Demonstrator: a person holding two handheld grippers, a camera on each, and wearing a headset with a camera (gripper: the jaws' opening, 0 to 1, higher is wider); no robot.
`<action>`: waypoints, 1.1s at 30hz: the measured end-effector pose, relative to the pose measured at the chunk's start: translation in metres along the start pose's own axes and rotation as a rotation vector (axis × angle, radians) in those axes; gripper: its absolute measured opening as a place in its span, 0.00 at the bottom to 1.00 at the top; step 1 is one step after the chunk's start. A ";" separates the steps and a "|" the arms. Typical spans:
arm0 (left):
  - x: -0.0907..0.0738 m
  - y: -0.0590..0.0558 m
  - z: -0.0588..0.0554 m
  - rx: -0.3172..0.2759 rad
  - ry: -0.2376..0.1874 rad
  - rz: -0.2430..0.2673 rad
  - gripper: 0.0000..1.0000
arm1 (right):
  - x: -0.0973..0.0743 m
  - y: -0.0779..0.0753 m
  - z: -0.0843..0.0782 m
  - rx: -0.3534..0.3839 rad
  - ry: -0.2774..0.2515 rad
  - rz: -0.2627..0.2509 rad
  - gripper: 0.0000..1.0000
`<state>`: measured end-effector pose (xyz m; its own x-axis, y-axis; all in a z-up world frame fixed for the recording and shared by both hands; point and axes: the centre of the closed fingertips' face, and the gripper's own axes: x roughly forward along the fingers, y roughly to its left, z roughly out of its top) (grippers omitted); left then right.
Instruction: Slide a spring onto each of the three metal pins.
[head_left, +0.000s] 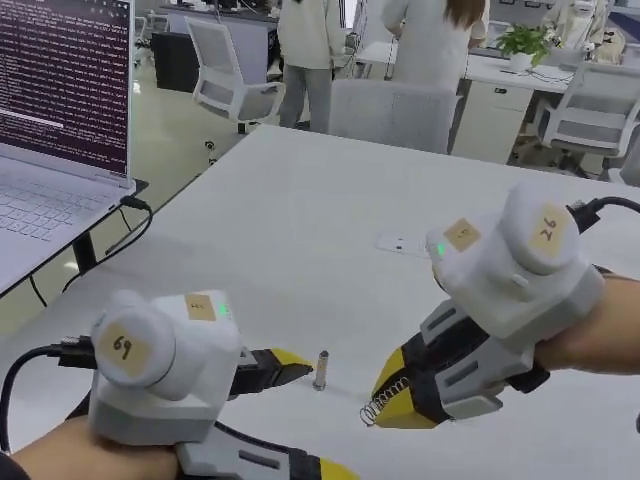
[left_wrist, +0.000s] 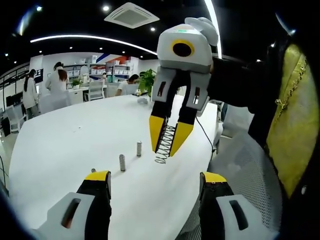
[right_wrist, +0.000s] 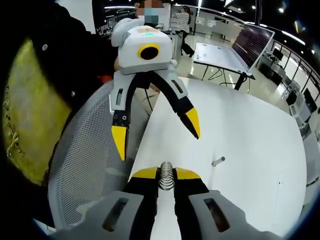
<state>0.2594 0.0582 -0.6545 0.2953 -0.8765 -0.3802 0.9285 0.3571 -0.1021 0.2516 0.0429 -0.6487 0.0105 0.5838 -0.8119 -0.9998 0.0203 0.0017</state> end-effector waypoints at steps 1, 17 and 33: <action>-0.001 0.000 0.000 0.000 -0.002 0.003 0.69 | 0.000 0.000 0.000 0.000 0.000 0.000 0.08; -0.026 0.011 -0.015 0.001 0.009 0.079 0.71 | -0.002 -0.006 0.003 -0.031 0.047 0.014 0.08; -0.040 0.015 -0.026 -0.042 -0.011 0.142 0.71 | -0.008 -0.035 0.013 -0.092 0.125 0.012 0.08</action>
<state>0.2553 0.1069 -0.6647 0.4261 -0.8195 -0.3831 0.8668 0.4911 -0.0864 0.2865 0.0484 -0.6345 0.0023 0.4782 -0.8782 -0.9973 -0.0639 -0.0374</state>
